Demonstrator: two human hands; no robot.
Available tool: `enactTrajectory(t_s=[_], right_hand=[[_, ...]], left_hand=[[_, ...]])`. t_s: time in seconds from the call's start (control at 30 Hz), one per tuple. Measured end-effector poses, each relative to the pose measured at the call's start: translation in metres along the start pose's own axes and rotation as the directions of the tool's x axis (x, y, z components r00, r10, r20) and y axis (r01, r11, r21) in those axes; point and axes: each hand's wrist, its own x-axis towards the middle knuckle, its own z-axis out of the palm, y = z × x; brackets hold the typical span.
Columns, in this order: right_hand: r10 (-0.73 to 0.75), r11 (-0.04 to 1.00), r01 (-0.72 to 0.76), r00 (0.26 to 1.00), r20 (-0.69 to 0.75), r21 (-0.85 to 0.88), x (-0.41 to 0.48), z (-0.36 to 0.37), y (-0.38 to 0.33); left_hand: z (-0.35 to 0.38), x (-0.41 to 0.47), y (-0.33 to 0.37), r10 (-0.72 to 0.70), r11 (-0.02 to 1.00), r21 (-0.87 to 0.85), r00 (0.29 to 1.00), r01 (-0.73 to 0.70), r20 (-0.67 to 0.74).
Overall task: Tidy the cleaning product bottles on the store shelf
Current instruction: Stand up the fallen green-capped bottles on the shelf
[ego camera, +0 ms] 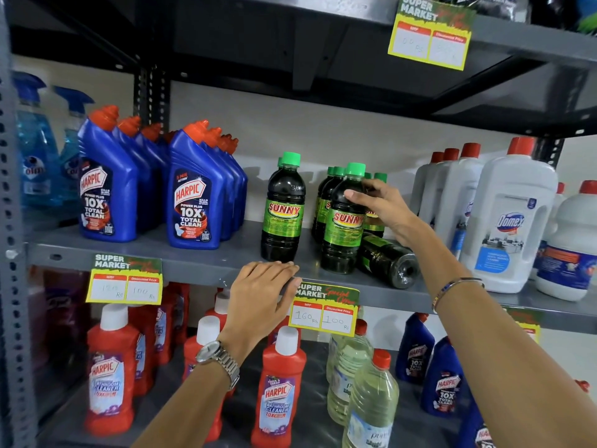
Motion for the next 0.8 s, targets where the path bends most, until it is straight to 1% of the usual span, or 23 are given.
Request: enactTrajectory(t_s=[0.3, 0.47, 0.6, 0.7, 0.8], right_hand=[[0.011, 1.000, -0.011, 1.000, 0.004, 0.018, -0.001, 0.000, 0.003], [0.013, 1.000, -0.013, 1.000, -0.024, -0.017, -0.003, 0.001, -0.001], [-0.022, 0.999, 0.023, 1.000, 0.016, -0.034, -0.009, 0.002, 0.000], [-0.045, 0.995, 0.045, 0.999, 0.003, -0.094, -0.018, -0.004, 0.005], [0.019, 0.982, -0.030, 0.998, -0.064, -0.187, -0.029, -0.020, 0.011]], left_hand=[[-0.002, 0.000, 0.001, -0.011, 1.000, -0.011, 1.000, 0.011, 0.015], [-0.004, 0.001, 0.002, -0.024, 0.999, -0.024, 0.999, 0.025, 0.044], [-0.004, 0.000, 0.001, -0.022, 0.999, -0.028, 0.999, 0.024, 0.046], [-0.003, 0.001, 0.001, -0.019, 1.000, -0.022, 1.000, 0.019, 0.009], [0.000, 0.001, 0.008, -0.041, 0.999, -0.031, 0.999, 0.040, -0.036]])
